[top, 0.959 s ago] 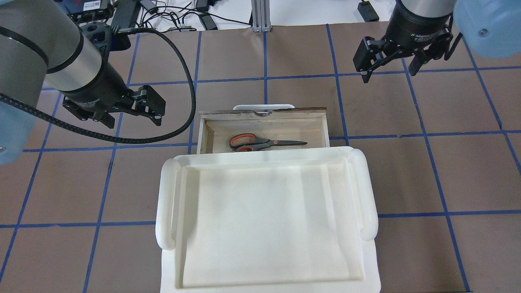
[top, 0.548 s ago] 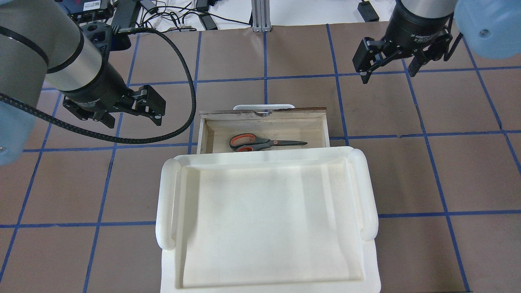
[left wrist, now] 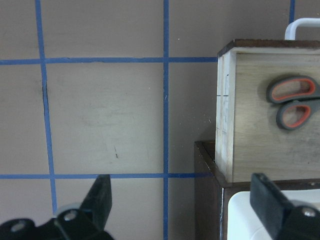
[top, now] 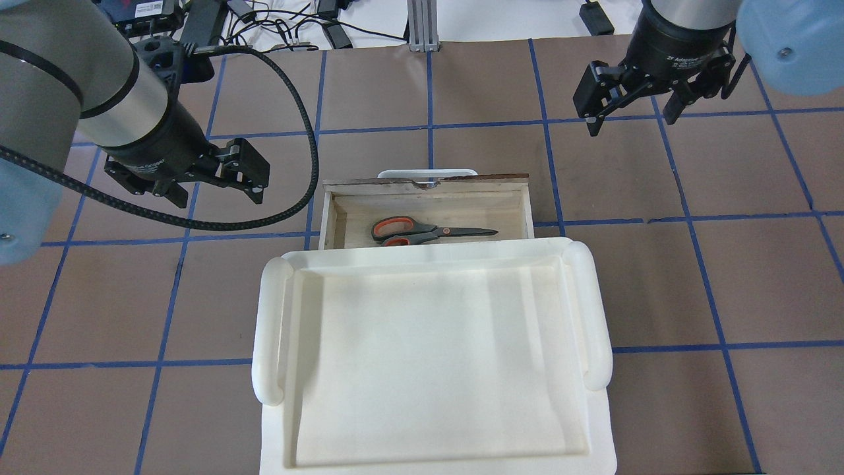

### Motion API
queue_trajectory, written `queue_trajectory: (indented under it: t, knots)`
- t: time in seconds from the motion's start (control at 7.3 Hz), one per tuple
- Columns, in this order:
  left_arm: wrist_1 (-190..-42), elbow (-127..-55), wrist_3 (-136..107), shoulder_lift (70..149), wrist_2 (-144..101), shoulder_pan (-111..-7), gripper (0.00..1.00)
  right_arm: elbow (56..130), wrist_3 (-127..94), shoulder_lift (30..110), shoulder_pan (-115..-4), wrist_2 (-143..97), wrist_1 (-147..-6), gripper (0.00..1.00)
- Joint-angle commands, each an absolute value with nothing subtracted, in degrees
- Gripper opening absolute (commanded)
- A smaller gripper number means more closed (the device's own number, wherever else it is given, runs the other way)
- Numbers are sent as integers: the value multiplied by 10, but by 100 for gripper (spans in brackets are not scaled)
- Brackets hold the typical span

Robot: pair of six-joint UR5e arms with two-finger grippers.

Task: Put scissors in drawer and close it
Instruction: 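Move the left gripper over the drawer front near the white handle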

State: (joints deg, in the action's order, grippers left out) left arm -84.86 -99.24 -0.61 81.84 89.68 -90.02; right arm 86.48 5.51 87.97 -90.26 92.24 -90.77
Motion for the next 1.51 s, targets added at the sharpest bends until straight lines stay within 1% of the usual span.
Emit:
queue_trajectory:
  t: [0.0,0.41,0.55,0.69,0.82,1.1,1.37]
  knots:
    - [-802,-957,-12,882,901,-896,100,865,54,880,-903,923,-907,100]
    - [-866,-801,-23,1019,897,-911,100,865,54,879,-902,923,-907,100]
    - [-867,-762,-75,1067,895,-925,100,865,54,880,-902,923,-907,100]
    - [-797,-751,-118,1123,895,-952,100,866,54,879,-900,923,-907,100]
    - [-778,-739,-143,1161,903,-974,100,866,55,879,-901,922,-908,100]
    - [-778,-723,-255,1216,901,-1016,100,866,55,879,-900,922,-908,100]
    - [-801,-701,-299,1247,895,-1027,100,866,54,880,-900,922,-907,100]
